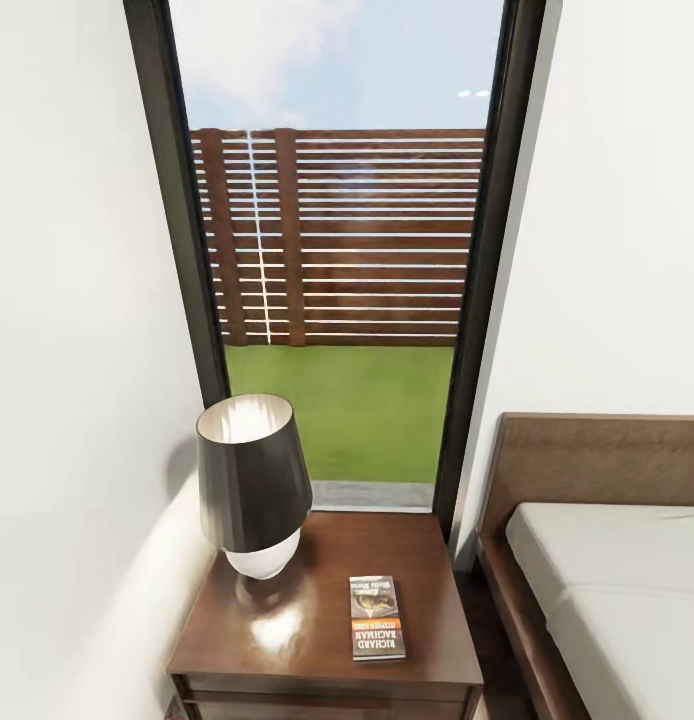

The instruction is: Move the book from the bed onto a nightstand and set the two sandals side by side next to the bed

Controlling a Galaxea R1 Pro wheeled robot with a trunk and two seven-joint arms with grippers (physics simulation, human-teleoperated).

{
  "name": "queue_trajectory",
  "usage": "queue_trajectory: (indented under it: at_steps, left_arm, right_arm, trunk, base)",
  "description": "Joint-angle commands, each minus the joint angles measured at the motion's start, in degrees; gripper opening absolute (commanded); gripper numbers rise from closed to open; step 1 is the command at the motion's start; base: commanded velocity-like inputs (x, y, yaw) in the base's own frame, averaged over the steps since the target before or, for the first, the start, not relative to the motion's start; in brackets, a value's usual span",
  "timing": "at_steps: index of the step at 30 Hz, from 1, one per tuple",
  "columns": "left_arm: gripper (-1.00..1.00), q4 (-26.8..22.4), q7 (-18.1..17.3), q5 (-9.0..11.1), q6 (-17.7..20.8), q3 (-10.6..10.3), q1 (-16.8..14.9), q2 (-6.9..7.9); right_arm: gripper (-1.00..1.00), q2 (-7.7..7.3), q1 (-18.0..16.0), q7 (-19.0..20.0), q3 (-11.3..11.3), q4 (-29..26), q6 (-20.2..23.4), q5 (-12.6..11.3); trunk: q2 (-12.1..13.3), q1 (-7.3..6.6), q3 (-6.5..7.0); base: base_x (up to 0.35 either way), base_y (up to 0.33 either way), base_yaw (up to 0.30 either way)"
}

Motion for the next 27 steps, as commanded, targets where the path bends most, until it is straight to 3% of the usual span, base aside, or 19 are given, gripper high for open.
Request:
queue_trajectory:
  at_steps: [1, 12, 16, 27]
  left_arm:
    - [1.00, -0.2, -0.3, -0.6, 0.0, 0.5, 0.0, -0.05]
    - [1.00, -0.2, -0.3, -0.6, 0.0, 0.5, 0.0, -0.10]
    - [1.00, -0.2, -0.3, -0.6, 0.0, 0.5, 0.0, -0.11]
    - [1.00, -0.2, -0.3, -0.6, 0.0, 0.5, 0.0, -0.12]
  right_arm:
    - [1.00, -0.03, -0.1, 0.2, -0.2, 0.1, 0.2, -0.2]
    - [1.00, 0.15, -0.1, 0.2, -0.2, 0.1, 0.2, -0.2]
    - [1.00, 2.02, -0.1, 0.2, -0.2, 0.1, 0.2, -0.3]
    - [1.00, 2.69, -0.1, 0.2, -0.2, 0.1, 0.2, -0.2]
  trunk:
    - [0.0, -0.01, -0.06]
    - [0.0, -0.01, -0.06]
    - [0.0, -0.01, -0.06]
    - [0.0, -0.01, -0.06]
  base:
    - [0.000, 0.000, 0.000]
    - [0.000, 0.000, 0.000]
    - [0.000, 0.000, 0.000]
    - [0.000, 0.000, 0.000]
